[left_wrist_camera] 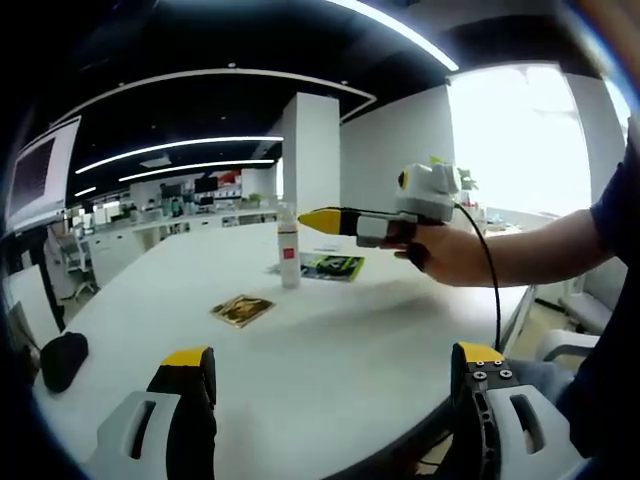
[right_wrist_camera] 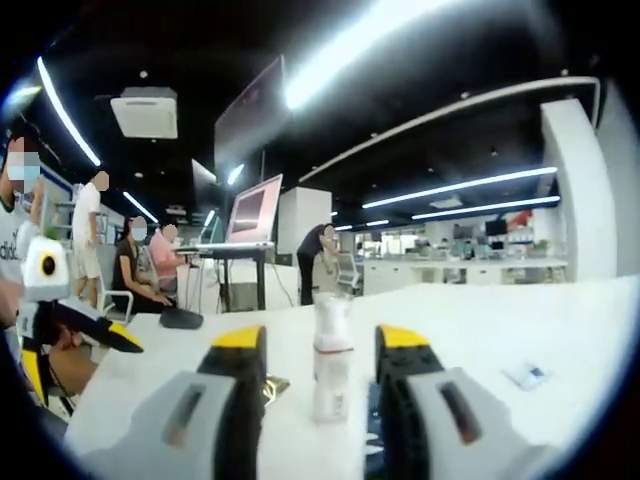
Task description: Arrange the skincare products in the storage area until every visible bottle or jar stands upright without overlapping.
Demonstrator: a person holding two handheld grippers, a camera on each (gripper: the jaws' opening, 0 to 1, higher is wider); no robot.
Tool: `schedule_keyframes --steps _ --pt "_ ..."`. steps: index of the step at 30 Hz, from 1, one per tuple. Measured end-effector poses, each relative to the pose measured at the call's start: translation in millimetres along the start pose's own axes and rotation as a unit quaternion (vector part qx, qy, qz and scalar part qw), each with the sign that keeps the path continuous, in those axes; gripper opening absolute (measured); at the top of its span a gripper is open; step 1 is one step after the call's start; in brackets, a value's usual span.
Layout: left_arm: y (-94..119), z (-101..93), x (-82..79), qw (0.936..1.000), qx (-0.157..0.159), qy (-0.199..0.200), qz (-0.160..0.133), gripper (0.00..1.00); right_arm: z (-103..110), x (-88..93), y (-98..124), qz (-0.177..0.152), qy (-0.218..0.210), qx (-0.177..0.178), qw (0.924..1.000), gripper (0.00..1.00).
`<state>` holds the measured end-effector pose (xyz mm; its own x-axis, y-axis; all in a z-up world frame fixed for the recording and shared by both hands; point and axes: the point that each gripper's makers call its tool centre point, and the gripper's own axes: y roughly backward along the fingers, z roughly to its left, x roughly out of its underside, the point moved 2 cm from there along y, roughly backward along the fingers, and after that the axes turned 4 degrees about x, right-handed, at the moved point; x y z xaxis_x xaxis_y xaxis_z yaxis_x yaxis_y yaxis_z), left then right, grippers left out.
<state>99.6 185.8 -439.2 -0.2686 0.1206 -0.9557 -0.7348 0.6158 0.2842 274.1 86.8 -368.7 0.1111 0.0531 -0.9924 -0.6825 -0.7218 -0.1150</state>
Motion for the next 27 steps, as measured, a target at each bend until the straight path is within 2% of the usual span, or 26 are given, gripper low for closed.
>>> schedule_keyframes --steps 8,13,16,22,27 --pt "-2 1.6 -1.3 1.0000 -0.004 0.002 -0.003 1.00 -1 2.4 10 0.000 0.003 0.009 1.0000 0.48" --pt "-5 10.8 -4.9 0.9999 -0.011 0.005 -0.006 1.00 -3 8.3 23 0.013 0.005 0.017 0.9998 0.48" --pt "-9 15.1 -10.2 0.9998 -0.017 0.006 -0.012 1.00 -7 10.6 37 0.019 0.014 0.028 0.9993 0.48" --pt "-18 22.7 -24.0 0.9990 -0.030 0.009 -0.031 1.00 -13 8.6 57 0.021 0.000 0.043 0.9989 0.48" --pt "-31 31.9 -40.3 0.9979 -0.040 0.012 -0.050 1.00 -17 4.3 77 0.021 0.004 0.063 0.9978 0.48"
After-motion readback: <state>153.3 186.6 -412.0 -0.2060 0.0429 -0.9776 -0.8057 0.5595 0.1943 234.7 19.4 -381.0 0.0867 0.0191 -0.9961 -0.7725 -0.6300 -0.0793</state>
